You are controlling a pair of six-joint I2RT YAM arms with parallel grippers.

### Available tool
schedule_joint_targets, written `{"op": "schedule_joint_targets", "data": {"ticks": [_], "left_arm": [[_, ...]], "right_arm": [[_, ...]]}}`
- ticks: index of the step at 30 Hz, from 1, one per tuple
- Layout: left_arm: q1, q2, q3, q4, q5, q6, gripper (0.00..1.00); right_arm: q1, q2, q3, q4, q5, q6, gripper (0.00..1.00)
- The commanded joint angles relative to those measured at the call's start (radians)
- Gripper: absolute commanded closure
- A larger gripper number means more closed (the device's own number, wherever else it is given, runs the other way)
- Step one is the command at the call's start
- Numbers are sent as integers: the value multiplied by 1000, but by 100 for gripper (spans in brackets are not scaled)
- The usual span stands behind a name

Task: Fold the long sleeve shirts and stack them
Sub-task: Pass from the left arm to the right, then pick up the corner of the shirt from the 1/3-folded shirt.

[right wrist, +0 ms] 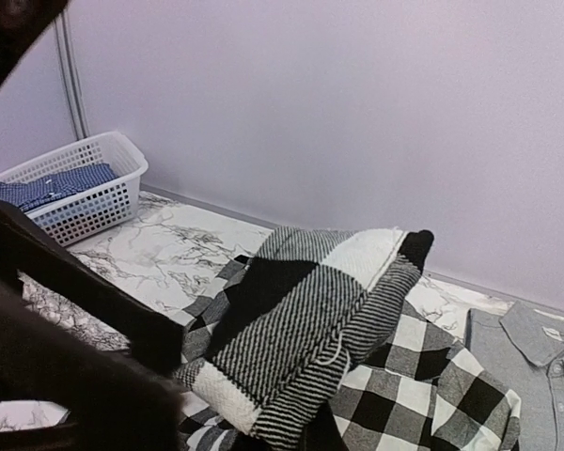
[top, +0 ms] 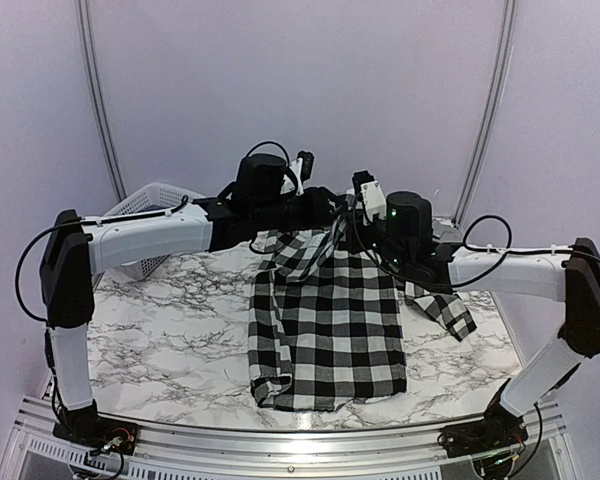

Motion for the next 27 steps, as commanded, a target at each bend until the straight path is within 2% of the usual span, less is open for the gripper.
{"op": "schedule_joint_targets", "data": {"ticks": [1, 3, 6, 11, 16, 20, 22, 27], "left_arm": [[-7, -109, -40, -55, -68, 31, 48], [-6, -156, -89, -80, -96, 39, 40], [-7, -239, -192, -131, -136, 45, 39], [-51, -381, -411, -265, -218, 40, 44], [-184, -467, -558, -426, -328, 13, 52], [-320, -466, -574, -534, -416, -34, 57], [-365, -443, -559, -592, -450, -64, 60], [-453, -369, -529, -676, -512, -119, 60]], "right_arm": [[-4, -5, 41, 1, 65, 1, 100], [-6, 1, 50, -10, 69, 1, 100], [-15, 16, 73, -36, 59, 11, 100], [-34, 51, 113, -54, 19, 21, 100], [-44, 83, 166, -74, -9, 26, 100], [-46, 102, 197, -93, -14, 26, 100], [-47, 106, 206, -99, -13, 27, 100], [-48, 108, 219, -112, -17, 27, 100]]}}
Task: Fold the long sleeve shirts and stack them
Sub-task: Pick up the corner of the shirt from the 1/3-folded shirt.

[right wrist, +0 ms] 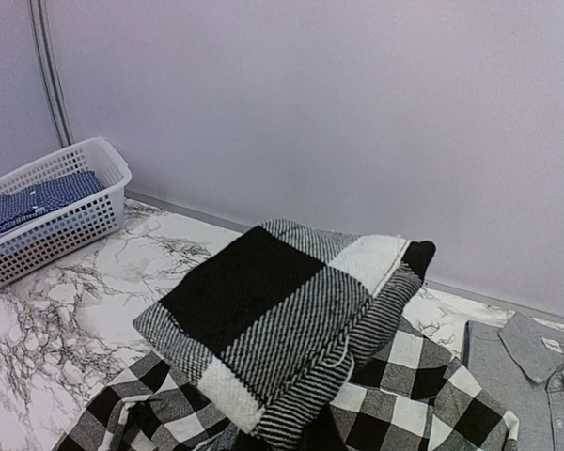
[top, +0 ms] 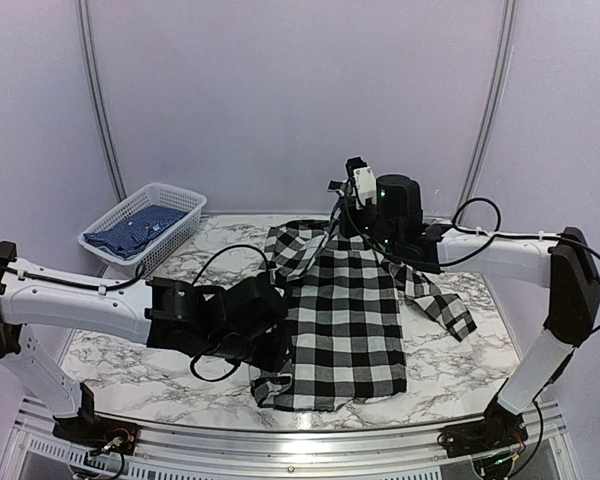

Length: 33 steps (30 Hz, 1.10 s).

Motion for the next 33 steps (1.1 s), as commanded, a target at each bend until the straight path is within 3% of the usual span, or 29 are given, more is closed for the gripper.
{"op": "schedule_joint_targets", "data": {"ticks": [1, 12, 26, 33], "left_arm": [[-52, 77, 49, -132, -93, -56, 60], [-89, 303, 206, -224, -126, -35, 59], [-96, 387, 236, -235, -143, -26, 62], [-97, 419, 258, -248, -185, -29, 69]], "right_arm": [[-10, 8, 52, -21, -10, 14, 100], [-9, 6, 50, -19, -21, 48, 100], [-9, 22, 83, -24, -31, 52, 100], [-10, 27, 84, -21, -35, 58, 100]]}}
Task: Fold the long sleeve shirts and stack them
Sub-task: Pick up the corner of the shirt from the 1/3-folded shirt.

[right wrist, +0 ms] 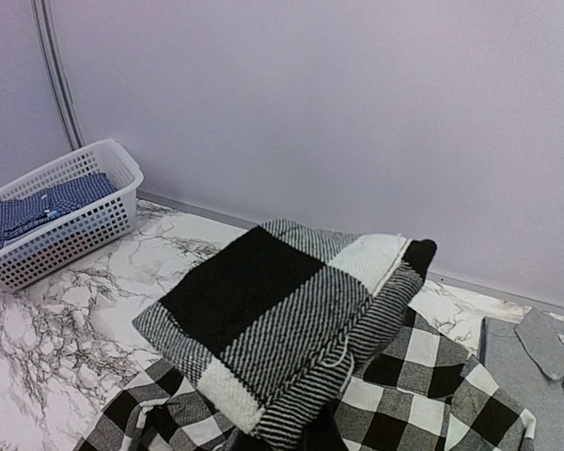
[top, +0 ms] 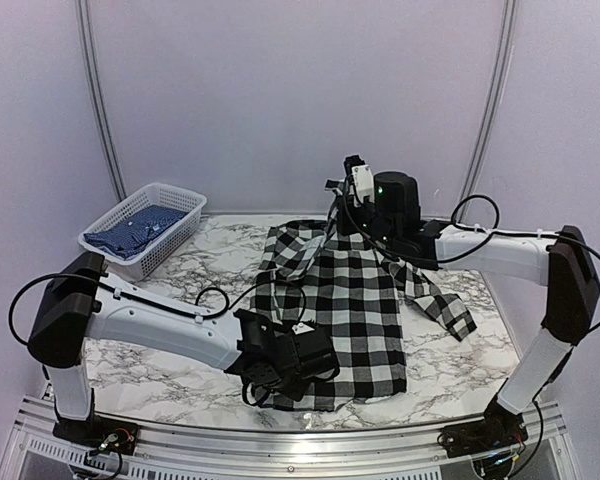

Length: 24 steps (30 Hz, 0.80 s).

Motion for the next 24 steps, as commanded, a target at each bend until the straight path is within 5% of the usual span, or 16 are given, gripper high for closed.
{"op": "schedule_joint_targets", "data": {"ticks": [1, 20, 24], "left_arm": [[-9, 25, 30, -50, -60, 3, 70], [-8, 75, 78, -71, -80, 28, 70], [-5, 72, 68, -71, -100, 18, 78]], "right_arm": [[-9, 14, 47, 10, -8, 18, 100], [-8, 19, 56, 8, -14, 24, 100], [-8, 20, 57, 7, -20, 24, 100]]}}
